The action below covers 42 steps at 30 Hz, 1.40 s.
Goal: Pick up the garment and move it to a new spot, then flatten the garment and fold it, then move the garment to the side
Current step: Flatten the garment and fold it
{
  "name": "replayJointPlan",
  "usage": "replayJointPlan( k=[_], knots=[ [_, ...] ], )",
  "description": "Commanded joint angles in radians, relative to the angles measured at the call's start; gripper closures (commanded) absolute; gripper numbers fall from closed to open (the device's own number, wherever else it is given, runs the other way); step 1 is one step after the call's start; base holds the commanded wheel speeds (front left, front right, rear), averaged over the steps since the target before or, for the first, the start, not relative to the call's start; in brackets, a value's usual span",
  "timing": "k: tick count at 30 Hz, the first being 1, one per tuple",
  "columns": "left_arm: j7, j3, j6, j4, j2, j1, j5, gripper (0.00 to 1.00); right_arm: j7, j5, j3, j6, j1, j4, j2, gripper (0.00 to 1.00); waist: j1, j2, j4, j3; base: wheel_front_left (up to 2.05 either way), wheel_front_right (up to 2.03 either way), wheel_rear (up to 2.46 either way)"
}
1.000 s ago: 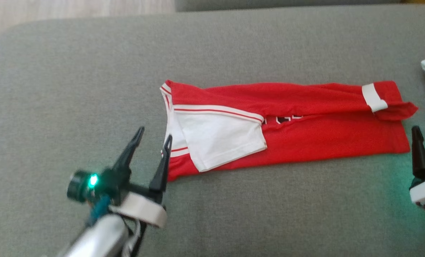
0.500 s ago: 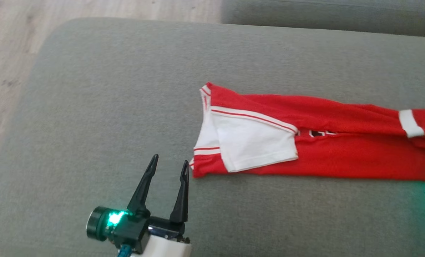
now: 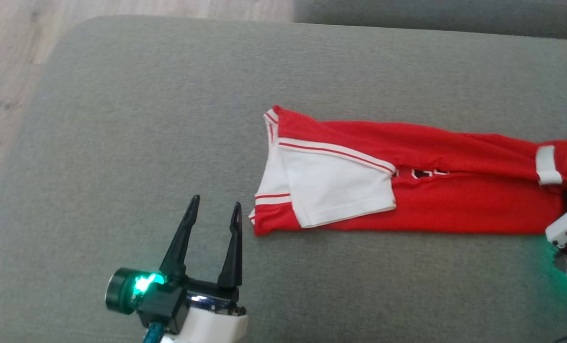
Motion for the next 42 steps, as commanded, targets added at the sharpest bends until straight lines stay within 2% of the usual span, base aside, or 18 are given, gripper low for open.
replayJointPlan(
  k=[1,5,10,14,17,22,25,28,33,36,37,42],
  knots=[
    [-0.009,0.041,-0.004,-0.034,-0.008,-0.007,0.01,0.0,-0.008,0.006,0.036,0.007,0.01,-0.027,0.0,1.0,-0.0001,0.0,-0.018,0.0,0.0,0.0,0.0],
    [-0.009,0.067,-0.031,-0.033,-0.022,-0.006,0.032,0.0,-0.058,0.018,0.074,0.007,0.025,-0.082,-0.054,1.0,-0.0001,0.0,-0.056,-0.003,0.0,0.0,0.0],
    [-0.009,0.094,-0.057,-0.031,-0.034,-0.006,0.051,0.0,-0.072,0.038,0.065,0.007,0.012,-0.124,-0.138,1.0,-0.0001,0.0,-0.088,-0.008,0.0,0.0,0.0],
    [-0.009,0.112,-0.075,-0.026,-0.04,0.0,0.059,0.0,-0.049,0.112,0.087,0.007,-0.025,-0.192,-0.155,1.0,-0.0001,0.0,-0.106,-0.018,0.0,0.0,0.0],
    [-0.009,0.121,-0.085,-0.022,-0.045,0.008,0.063,0.0,-0.01,0.197,0.129,0.007,-0.034,-0.308,-0.12,1.0,-0.0001,0.0,-0.114,-0.031,0.0,0.0,0.0],
    [-0.009,0.129,-0.099,-0.015,-0.053,0.02,0.064,0.0,0.062,0.301,0.206,0.007,0.021,-0.578,0.011,1.0,-0.0001,0.0,-0.118,-0.054,0.0,0.0,0.0],
    [-0.009,0.13,-0.106,-0.01,-0.057,0.024,0.064,0.0,0.096,0.3,0.267,0.007,0.062,-0.706,0.091,1.0,-0.0001,0.0,-0.113,-0.065,0.0,0.0,0.0],
    [-0.009,0.129,-0.112,-0.006,-0.06,0.024,0.062,0.0,0.104,0.278,0.329,0.007,0.089,-0.763,0.148,1.0,-0.0001,0.0,-0.099,-0.073,0.0,0.0,0.0],
    [-0.009,0.126,-0.119,-0.003,-0.063,0.028,0.058,0.0,0.05,0.254,0.455,0.007,0.115,-0.727,0.18,1.0,-0.0001,0.0,-0.07,-0.078,0.0,0.0,0.0],
    [-0.009,0.122,-0.125,0.003,-0.064,0.027,0.058,0.0,-0.044,0.308,0.597,0.007,0.115,-0.618,0.181,1.0,-0.0001,0.0,-0.046,-0.075,0.0,0.0,0.0],
    [-0.009,0.122,-0.125,0.003,-0.064,0.027,0.058,0.0,-0.044,0.308,0.597,0.007,0.115,-0.618,0.181,1.0,-0.0001,0.0,-0.046,-0.075,0.0,0.0,0.0],
    [-0.009,0.12,-0.127,0.009,-0.065,0.022,0.057,0.0,-0.165,0.384,0.751,0.007,0.075,-0.476,0.181,1.0,-0.0001,0.0,-0.021,-0.072,0.0,0.0,0.0]
  ],
)
